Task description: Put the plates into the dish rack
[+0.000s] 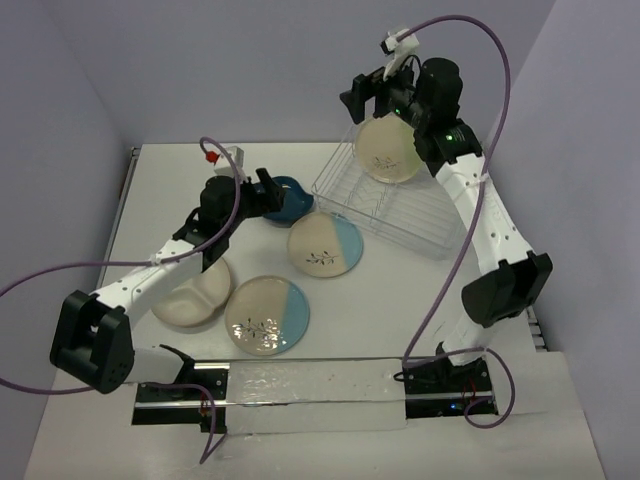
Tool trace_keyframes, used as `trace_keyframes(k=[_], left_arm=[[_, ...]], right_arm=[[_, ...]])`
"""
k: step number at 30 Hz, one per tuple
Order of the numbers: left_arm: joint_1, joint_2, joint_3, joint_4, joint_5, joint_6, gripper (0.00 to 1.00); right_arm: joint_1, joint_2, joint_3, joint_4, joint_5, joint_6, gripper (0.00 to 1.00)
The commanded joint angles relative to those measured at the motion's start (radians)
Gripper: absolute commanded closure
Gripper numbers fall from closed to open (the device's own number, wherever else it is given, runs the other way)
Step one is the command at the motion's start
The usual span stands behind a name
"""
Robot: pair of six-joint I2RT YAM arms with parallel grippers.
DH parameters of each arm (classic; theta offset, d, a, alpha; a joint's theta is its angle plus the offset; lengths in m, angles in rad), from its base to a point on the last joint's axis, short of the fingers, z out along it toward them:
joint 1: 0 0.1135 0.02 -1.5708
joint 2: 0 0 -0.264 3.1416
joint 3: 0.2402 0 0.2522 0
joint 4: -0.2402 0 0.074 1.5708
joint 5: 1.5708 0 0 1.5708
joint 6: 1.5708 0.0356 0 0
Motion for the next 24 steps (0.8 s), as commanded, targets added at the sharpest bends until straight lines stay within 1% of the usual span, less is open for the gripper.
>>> trace_keyframes(k=[1,3,6,8,9,12,14,19,21,24], left_arm=[[0.0,-0.077,-0.09,-0.026,0.01,-0.112,0.01],[-0.004,-0.085,-0.117,-0.018,0.033,-0.125,0.01],[-0.009,-0.067,-0.128,-0.033,0.024,-0.128,0.01],[-0.012,-0.024,-0.121,-0.047,0.016,-0.13,0.01],[-0.013,-0.012,-0.118,-0.052,0.02,-0.124,0.01],[-0.018,0.071,-0.08,-0.072,0.051,-0.11,0.01],[-0.02,0.123,-0.062,-0.068,0.06,-0.108,0.01],[-0.022,0.214,-0.024,-0.052,0.116,-0.07,0.01],[-0.024,0.252,-0.01,-0.043,0.143,-0.055,0.03],[-0.03,0.29,0.018,-0.071,0.14,-0.037,0.07]], right_arm=[[0.041,-0.156,-0.222,0.092,0.046,0.384,0.0],[0.091,-0.246,-0.392,0.156,0.078,0.4,0.0],[0.18,-0.421,-0.699,0.205,0.219,0.414,0.0],[0.202,-0.491,-0.817,0.247,0.282,0.475,0.0],[0.203,-0.54,-0.9,0.253,0.29,0.507,0.0],[0.216,-0.633,-1.055,0.268,0.316,0.531,0.0],[0.22,-0.665,-1.099,0.263,0.328,0.544,0.0],[0.233,-0.717,-1.141,0.243,0.369,0.558,0.0],[0.234,-0.718,-1.157,0.237,0.387,0.565,0.0],[0.234,-0.705,-1.167,0.214,0.449,0.583,0.0]])
